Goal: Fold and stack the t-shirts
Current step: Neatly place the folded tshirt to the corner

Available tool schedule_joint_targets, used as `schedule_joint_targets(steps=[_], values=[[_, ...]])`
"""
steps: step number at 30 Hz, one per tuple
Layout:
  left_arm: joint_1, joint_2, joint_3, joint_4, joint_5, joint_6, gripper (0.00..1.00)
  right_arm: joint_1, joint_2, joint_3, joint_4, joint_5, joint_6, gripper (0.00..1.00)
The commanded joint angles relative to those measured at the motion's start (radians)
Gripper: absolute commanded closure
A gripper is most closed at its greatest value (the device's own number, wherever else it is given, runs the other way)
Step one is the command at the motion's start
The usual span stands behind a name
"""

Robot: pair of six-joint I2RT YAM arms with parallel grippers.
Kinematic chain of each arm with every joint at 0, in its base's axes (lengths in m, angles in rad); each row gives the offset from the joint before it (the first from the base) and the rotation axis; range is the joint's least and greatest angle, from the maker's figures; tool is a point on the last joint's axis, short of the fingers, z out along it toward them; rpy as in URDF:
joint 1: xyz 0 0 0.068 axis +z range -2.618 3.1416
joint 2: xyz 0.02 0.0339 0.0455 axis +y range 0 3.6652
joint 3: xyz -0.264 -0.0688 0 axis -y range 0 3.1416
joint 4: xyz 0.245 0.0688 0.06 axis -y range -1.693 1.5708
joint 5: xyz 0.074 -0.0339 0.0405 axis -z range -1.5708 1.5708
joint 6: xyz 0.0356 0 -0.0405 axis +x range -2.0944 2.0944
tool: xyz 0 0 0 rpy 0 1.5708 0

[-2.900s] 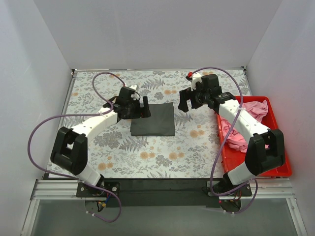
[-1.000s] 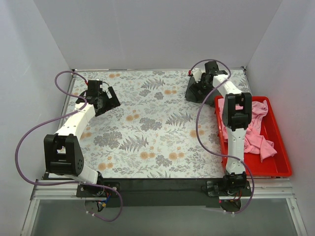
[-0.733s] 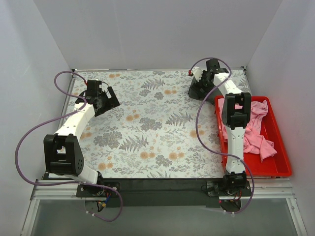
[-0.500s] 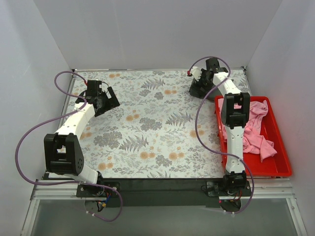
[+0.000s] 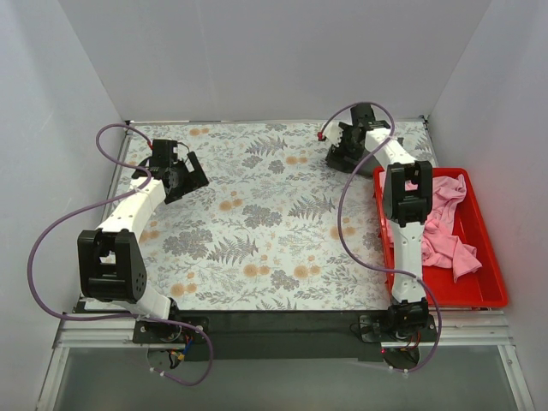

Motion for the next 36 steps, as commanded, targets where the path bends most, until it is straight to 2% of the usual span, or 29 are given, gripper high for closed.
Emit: schedule_joint_targets(steps=[1, 3, 5, 7, 8, 10, 11, 14, 17, 21, 27, 31, 36], values=[[0.008, -0.017, 0.027, -0.004, 0.009, 0.007, 0.1, -0.005, -0.033, -0.036, -0.108, -0.086, 0.039, 0.04], [0.008, -0.017, 0.029, -0.003, 0.027, 0.004, 0.1, -0.013, -0.085, -0.009, -0.105, -0.117, 0.131, 0.02], [0.008, -0.014, 0.032, 0.0, 0.046, -0.001, 0.09, -0.014, -0.11, 0.053, -0.102, -0.137, 0.31, 0.01], [0.008, -0.009, 0.03, 0.002, 0.056, -0.01, 0.1, -0.017, -0.137, 0.093, -0.091, -0.135, 0.433, 0.02], [0.008, -0.008, 0.03, 0.002, 0.063, -0.013, 0.1, -0.017, -0.144, 0.1, -0.09, -0.137, 0.544, 0.02], [0.008, -0.008, 0.03, 0.003, 0.066, -0.016, 0.09, -0.02, -0.15, 0.102, -0.084, -0.109, 0.642, 0.02], [0.008, -0.009, 0.029, 0.002, 0.064, -0.018, 0.1, -0.02, -0.15, 0.096, -0.085, -0.092, 0.742, 0.01], [0.008, -0.015, 0.023, 0.002, 0.061, -0.018, 0.1, -0.025, -0.142, 0.053, -0.085, 0.03, 0.913, 0.02], [0.009, -0.026, 0.017, 0.002, 0.058, -0.018, 0.1, -0.023, -0.137, 0.001, -0.065, 0.137, 1.034, 0.02], [0.011, -0.034, 0.001, 0.002, 0.055, -0.021, 0.09, -0.025, -0.11, 0.002, -0.044, 0.263, 1.082, 0.02], [0.014, -0.037, 0.006, -0.003, 0.043, -0.018, 0.1, -0.033, -0.052, -0.008, -0.038, 0.282, 1.066, 0.02], [0.015, -0.035, 0.006, -0.004, 0.044, -0.021, 0.09, -0.069, 0.007, -0.002, -0.059, 0.207, 0.884, 0.02], [0.02, -0.035, 0.001, -0.007, 0.044, -0.021, 0.1, -0.155, 0.086, 0.051, -0.131, 0.112, 0.747, 0.02]])
